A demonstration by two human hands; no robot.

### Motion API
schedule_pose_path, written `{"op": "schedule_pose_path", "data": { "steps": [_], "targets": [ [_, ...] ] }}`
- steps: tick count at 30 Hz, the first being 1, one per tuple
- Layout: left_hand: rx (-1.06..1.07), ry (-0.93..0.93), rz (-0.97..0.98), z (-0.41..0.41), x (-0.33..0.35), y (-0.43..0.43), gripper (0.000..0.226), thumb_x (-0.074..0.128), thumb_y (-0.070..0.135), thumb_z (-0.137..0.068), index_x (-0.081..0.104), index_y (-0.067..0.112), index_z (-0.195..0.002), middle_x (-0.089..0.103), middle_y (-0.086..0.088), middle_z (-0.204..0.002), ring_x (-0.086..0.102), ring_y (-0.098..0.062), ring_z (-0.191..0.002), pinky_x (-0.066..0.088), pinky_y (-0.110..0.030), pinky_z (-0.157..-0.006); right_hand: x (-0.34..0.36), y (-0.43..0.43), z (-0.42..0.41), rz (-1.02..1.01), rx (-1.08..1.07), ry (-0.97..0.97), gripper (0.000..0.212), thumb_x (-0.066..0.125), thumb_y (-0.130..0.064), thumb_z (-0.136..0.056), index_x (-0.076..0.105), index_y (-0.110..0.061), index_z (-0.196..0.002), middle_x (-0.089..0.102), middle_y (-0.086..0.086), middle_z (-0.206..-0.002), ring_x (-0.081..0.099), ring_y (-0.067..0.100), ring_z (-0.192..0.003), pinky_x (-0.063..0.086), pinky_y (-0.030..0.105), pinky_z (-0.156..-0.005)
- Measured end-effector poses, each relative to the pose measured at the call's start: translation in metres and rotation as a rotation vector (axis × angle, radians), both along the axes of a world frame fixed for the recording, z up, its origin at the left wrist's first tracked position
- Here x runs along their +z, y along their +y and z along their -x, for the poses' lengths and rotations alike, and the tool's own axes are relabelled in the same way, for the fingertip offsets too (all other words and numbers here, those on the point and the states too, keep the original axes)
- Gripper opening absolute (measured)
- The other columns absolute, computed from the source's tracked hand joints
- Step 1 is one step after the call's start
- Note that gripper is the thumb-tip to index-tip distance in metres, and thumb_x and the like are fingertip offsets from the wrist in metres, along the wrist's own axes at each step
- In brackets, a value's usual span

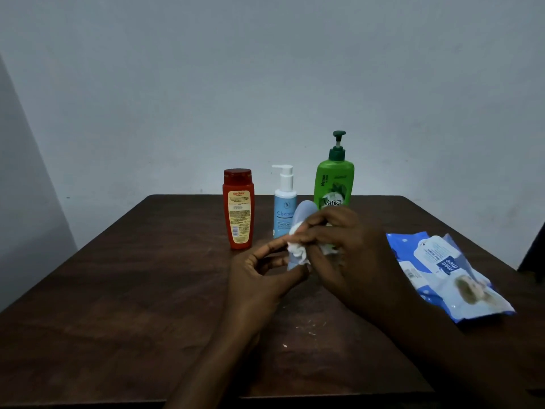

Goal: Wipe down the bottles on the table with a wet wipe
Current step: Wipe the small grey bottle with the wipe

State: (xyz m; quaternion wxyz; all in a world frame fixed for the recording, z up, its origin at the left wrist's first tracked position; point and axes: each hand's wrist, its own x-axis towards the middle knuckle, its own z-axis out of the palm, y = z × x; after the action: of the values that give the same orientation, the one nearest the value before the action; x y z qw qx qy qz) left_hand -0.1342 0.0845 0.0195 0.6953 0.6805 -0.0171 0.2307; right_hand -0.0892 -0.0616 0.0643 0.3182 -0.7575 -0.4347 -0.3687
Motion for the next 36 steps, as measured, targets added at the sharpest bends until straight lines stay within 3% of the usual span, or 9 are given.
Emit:
{"op": "schedule_pose_path", "data": {
  "steps": [5, 8, 14, 17, 24, 27, 31, 33, 36],
  "targets": [
    [0.034, 0.016, -0.167, -0.004, 0.003, 0.007, 0.047, 0.084, 0.008, -0.071, 0.068, 0.034, -0.106, 0.073, 0.015, -0.104, 0.066, 0.007, -0.096, 0.051, -0.007, -0.071, 0.019, 0.002, -0.019, -0.035, -0.037, 0.025, 0.020, 0.070, -0.004, -0.080, 0.078, -0.013, -0.095, 0.064, 0.003, -0.093, 0.061, 0.019, -0.091, 0.049, 0.029, -0.080],
    [0.036, 0.035, -0.133, -0.005, 0.002, 0.007, 0.046, 0.084, 0.005, -0.071, 0.069, 0.033, -0.104, 0.074, 0.012, -0.103, 0.069, 0.004, -0.092, 0.054, -0.011, -0.071, 0.020, 0.007, -0.024, -0.041, -0.076, 0.037, 0.021, 0.067, 0.000, -0.081, 0.078, -0.011, -0.094, 0.065, 0.005, -0.093, 0.062, 0.019, -0.090, 0.052, 0.033, -0.079],
    [0.094, 0.031, 0.018, -0.008, 0.001, 0.005, 0.040, 0.083, 0.011, -0.072, 0.073, 0.027, -0.107, 0.078, 0.011, -0.088, 0.074, -0.007, -0.085, 0.059, -0.023, -0.069, -0.005, 0.010, 0.002, -0.082, -0.038, 0.189, 0.030, 0.062, -0.016, -0.087, 0.073, -0.011, -0.114, 0.064, 0.000, -0.115, 0.058, 0.005, -0.108, 0.043, 0.008, -0.094],
    [0.093, -0.014, 0.030, -0.008, 0.002, 0.004, 0.039, 0.082, 0.011, -0.073, 0.073, 0.030, -0.106, 0.078, 0.009, -0.090, 0.074, -0.009, -0.087, 0.059, -0.023, -0.069, -0.011, 0.010, 0.008, -0.106, -0.048, 0.197, 0.031, 0.066, -0.026, -0.086, 0.074, -0.013, -0.113, 0.065, -0.003, -0.113, 0.058, 0.001, -0.105, 0.047, 0.012, -0.091],
    [0.093, -0.043, -0.021, -0.005, 0.003, 0.003, 0.059, 0.088, 0.038, -0.055, 0.072, 0.034, -0.111, 0.075, 0.009, -0.109, 0.071, -0.012, -0.102, 0.061, -0.040, -0.085, 0.002, 0.010, -0.007, -0.164, -0.098, 0.029, 0.024, 0.076, -0.002, -0.080, 0.076, -0.007, -0.104, 0.070, 0.006, -0.106, 0.063, 0.008, -0.099, 0.046, 0.011, -0.094],
    [0.071, -0.038, -0.049, -0.005, 0.003, 0.003, 0.054, 0.089, 0.023, -0.066, 0.071, 0.034, -0.116, 0.074, 0.009, -0.114, 0.069, -0.013, -0.107, 0.060, -0.041, -0.087, 0.022, 0.011, -0.019, -0.180, -0.113, 0.012, 0.020, 0.075, -0.005, -0.083, 0.078, -0.012, -0.101, 0.072, 0.002, -0.102, 0.065, 0.007, -0.094, 0.048, 0.014, -0.090],
    [-0.003, -0.040, -0.016, -0.003, 0.001, 0.005, 0.046, 0.083, 0.015, -0.072, 0.070, 0.036, -0.111, 0.074, 0.017, -0.110, 0.070, -0.006, -0.104, 0.060, -0.030, -0.082, 0.046, 0.004, -0.027, -0.190, -0.033, 0.437, 0.011, 0.072, -0.019, -0.088, 0.077, -0.026, -0.093, 0.073, -0.016, -0.094, 0.065, -0.005, -0.090, 0.047, 0.006, -0.078],
    [-0.069, -0.022, 0.066, 0.000, 0.002, 0.005, 0.044, 0.079, 0.011, -0.073, 0.069, 0.033, -0.110, 0.074, 0.021, -0.106, 0.070, -0.002, -0.102, 0.060, -0.029, -0.084, 0.048, 0.002, -0.034, -0.287, 0.063, 0.675, 0.014, 0.069, -0.015, -0.090, 0.076, -0.027, -0.089, 0.076, -0.013, -0.093, 0.067, -0.001, -0.091, 0.051, 0.014, -0.083],
    [-0.167, 0.014, 0.259, 0.000, 0.004, 0.002, 0.047, 0.071, 0.013, -0.071, 0.066, 0.026, -0.116, 0.075, 0.017, -0.103, 0.071, -0.005, -0.101, 0.057, -0.034, -0.091, 0.043, 0.001, -0.040, -0.590, 0.360, 1.114, 0.020, 0.056, -0.003, -0.095, 0.074, -0.011, -0.096, 0.075, 0.004, -0.099, 0.069, 0.016, -0.089, 0.054, 0.033, -0.085]
  ]
}}
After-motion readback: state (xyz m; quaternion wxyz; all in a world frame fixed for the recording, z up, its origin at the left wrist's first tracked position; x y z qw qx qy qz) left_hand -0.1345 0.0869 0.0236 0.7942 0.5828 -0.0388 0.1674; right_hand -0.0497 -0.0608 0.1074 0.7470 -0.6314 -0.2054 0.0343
